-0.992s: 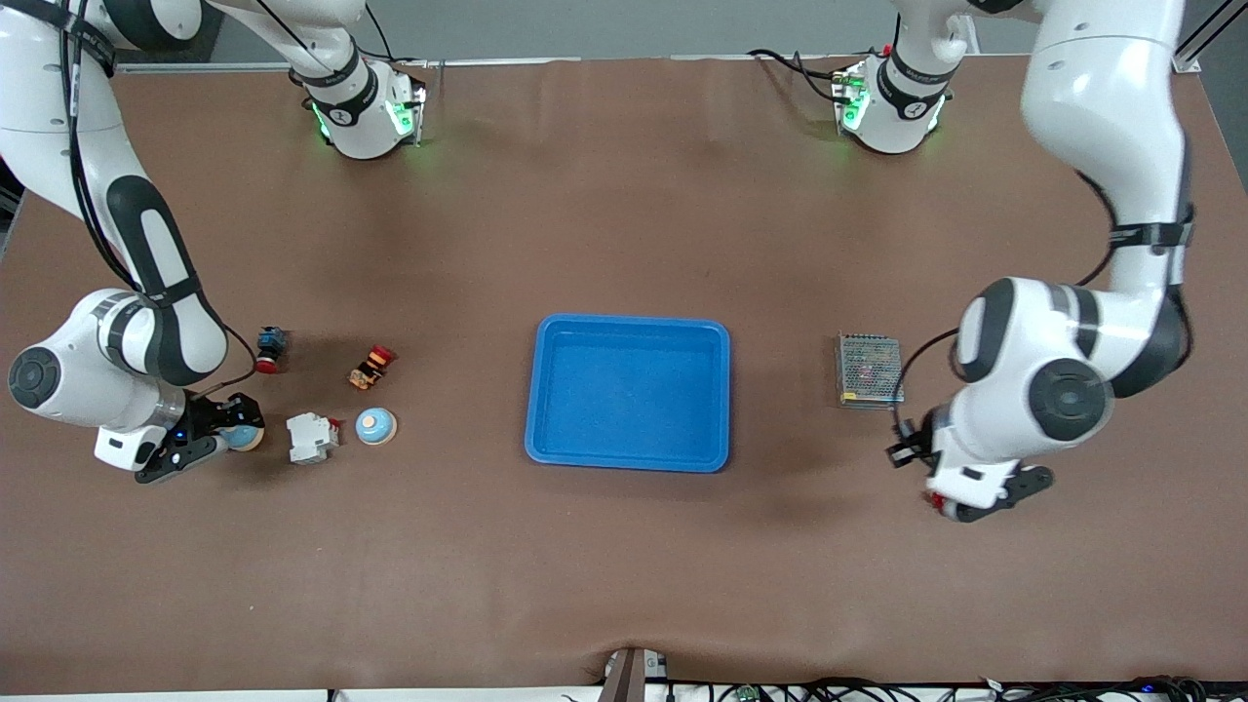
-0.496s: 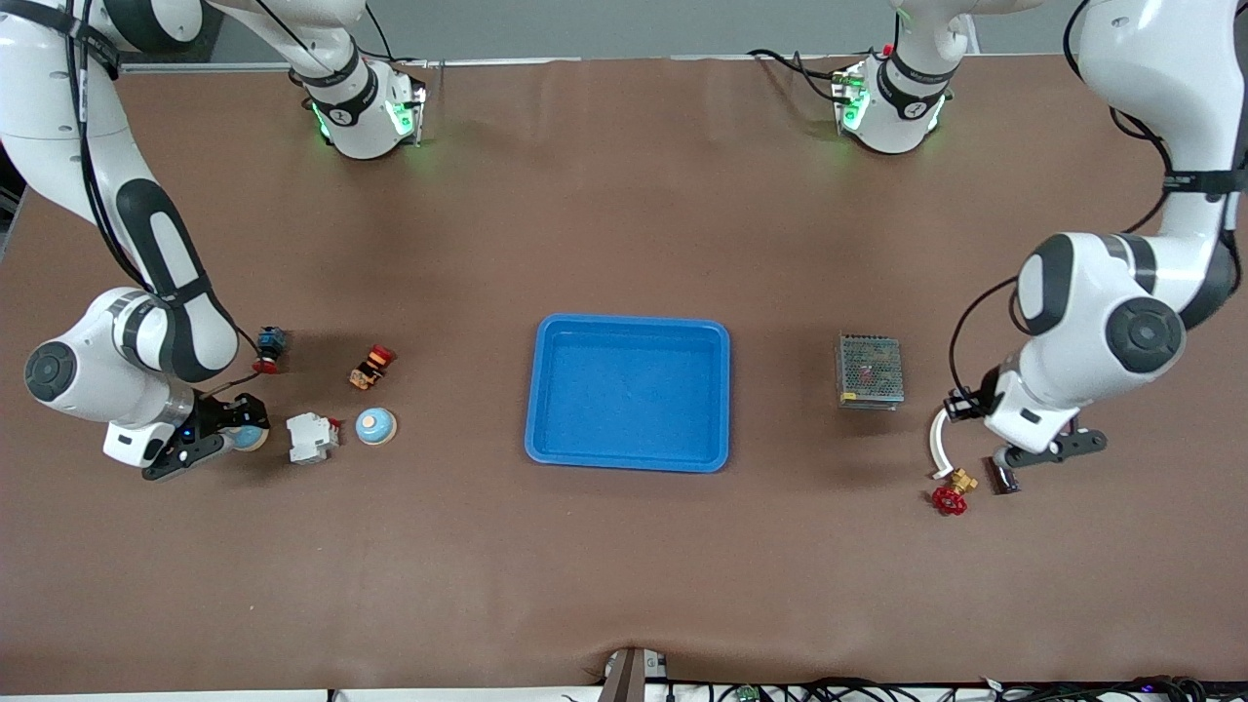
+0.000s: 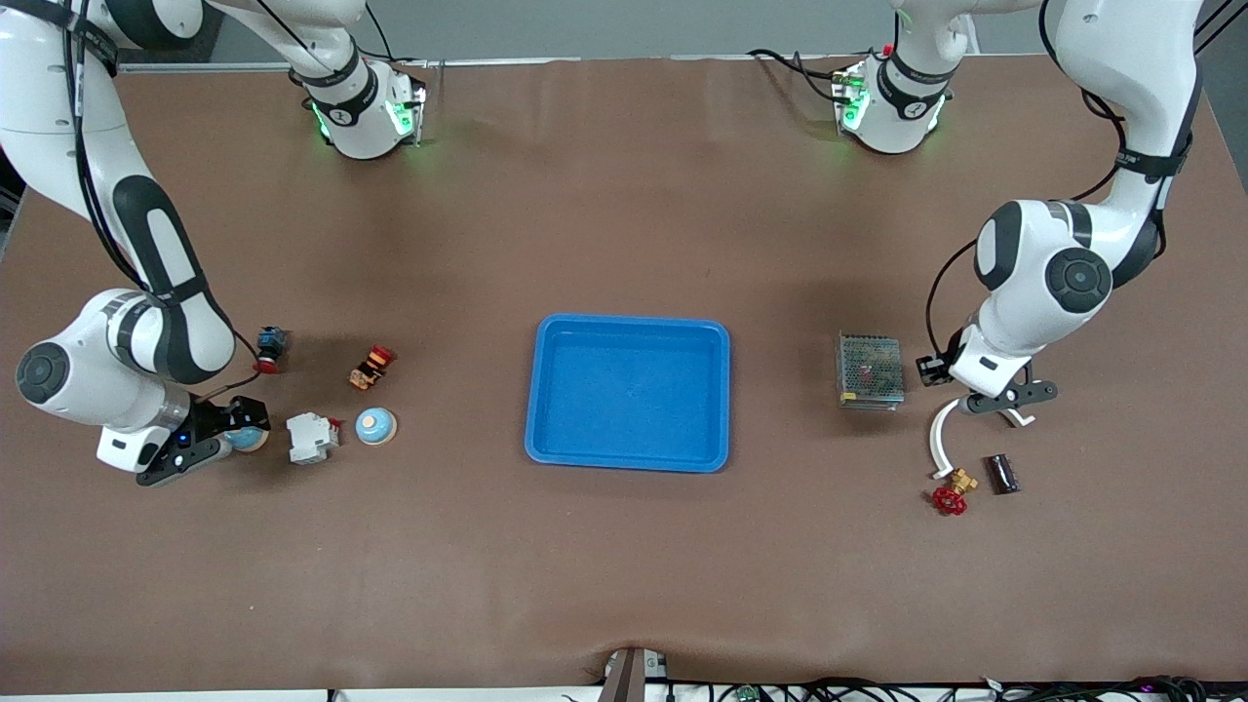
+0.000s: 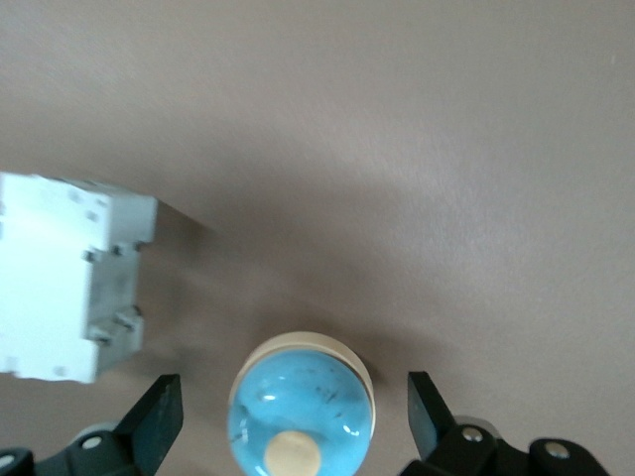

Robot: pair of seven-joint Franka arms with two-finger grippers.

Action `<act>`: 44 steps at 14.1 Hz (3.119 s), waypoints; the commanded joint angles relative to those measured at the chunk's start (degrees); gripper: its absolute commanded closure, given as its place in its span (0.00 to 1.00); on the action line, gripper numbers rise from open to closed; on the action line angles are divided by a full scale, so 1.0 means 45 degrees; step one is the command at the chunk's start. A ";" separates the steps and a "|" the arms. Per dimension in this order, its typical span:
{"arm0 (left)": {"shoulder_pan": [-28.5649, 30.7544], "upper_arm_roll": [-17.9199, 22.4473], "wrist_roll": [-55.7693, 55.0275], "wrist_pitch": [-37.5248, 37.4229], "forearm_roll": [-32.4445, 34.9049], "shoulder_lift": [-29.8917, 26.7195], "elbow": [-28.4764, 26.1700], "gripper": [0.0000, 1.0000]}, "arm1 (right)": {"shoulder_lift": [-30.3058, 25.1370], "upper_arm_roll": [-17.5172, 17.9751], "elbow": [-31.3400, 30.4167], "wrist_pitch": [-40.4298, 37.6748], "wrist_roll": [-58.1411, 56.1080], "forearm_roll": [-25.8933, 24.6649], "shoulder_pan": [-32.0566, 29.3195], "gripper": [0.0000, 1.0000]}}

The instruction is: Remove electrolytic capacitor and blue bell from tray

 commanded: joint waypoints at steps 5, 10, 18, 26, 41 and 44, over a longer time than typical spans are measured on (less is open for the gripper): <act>0.1185 -0.0058 0.1409 0.0752 0.0293 -0.0146 -0.0705 0.77 | -0.1468 0.0031 0.0773 -0.1762 0.3652 0.0118 0.1256 0.00; 0.1672 -0.0057 0.1527 0.1806 0.0293 0.0772 -0.0646 0.77 | -0.2580 0.0031 0.0792 -0.2557 0.6309 0.0118 0.1919 0.00; 0.1928 -0.0058 0.1781 0.2042 0.0312 0.1145 -0.0548 0.77 | -0.4865 -0.1063 0.0734 -0.4824 0.9068 -0.0935 0.3854 0.00; 0.1908 -0.0096 0.1761 0.1615 0.0293 0.0755 -0.0003 0.00 | -0.5824 -0.1101 0.2780 -0.8201 0.7740 -0.1425 0.2916 0.00; 0.1850 -0.0214 0.3109 -0.9086 -0.0975 -0.0886 0.6849 0.00 | -0.6762 0.0578 0.5421 -1.2308 0.9049 -0.1698 0.1666 0.00; 0.1869 -0.0682 0.2914 -0.9811 -0.1289 -0.0906 0.7828 0.00 | -0.7094 0.0598 0.5382 -1.2153 0.9009 -0.1699 0.1646 0.00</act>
